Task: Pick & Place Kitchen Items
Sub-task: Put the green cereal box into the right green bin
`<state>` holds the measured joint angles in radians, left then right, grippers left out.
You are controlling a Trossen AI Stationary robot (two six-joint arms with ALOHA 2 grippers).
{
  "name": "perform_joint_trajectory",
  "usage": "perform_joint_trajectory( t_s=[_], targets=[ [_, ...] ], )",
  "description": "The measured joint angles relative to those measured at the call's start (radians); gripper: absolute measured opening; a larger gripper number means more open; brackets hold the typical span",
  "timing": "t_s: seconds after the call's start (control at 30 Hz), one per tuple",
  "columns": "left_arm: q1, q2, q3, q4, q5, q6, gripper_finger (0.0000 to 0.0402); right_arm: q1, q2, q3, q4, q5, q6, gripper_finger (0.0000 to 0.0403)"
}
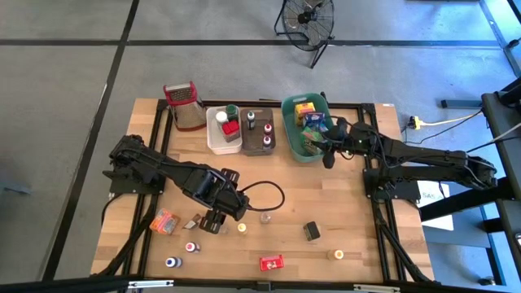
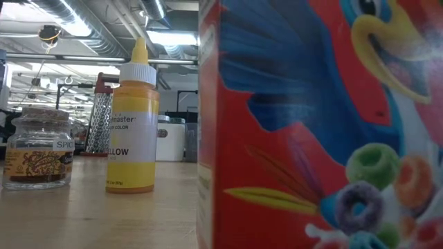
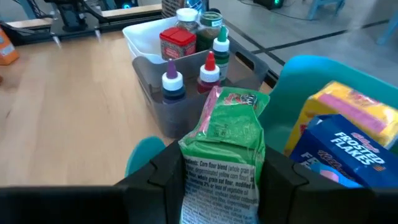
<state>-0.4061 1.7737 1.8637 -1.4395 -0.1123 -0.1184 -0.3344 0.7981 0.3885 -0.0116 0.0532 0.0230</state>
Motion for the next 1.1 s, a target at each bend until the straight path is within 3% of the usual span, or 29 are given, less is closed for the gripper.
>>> perform_joint_trajectory(
  t_s=[0.57, 1.1],
  targets=[
    [0.000, 0.000, 0.000, -0.001, 0.001, 0.015, 0.0276, 0.000, 0.053, -0.003, -0.019, 0.000, -0.008, 0.0146],
    [0.000, 0.000, 0.000, -0.001, 0.001, 0.020, 0.0274, 0.000, 0.170, -0.003, 0.055, 0.136, -0.009, 0.0146]
  ],
)
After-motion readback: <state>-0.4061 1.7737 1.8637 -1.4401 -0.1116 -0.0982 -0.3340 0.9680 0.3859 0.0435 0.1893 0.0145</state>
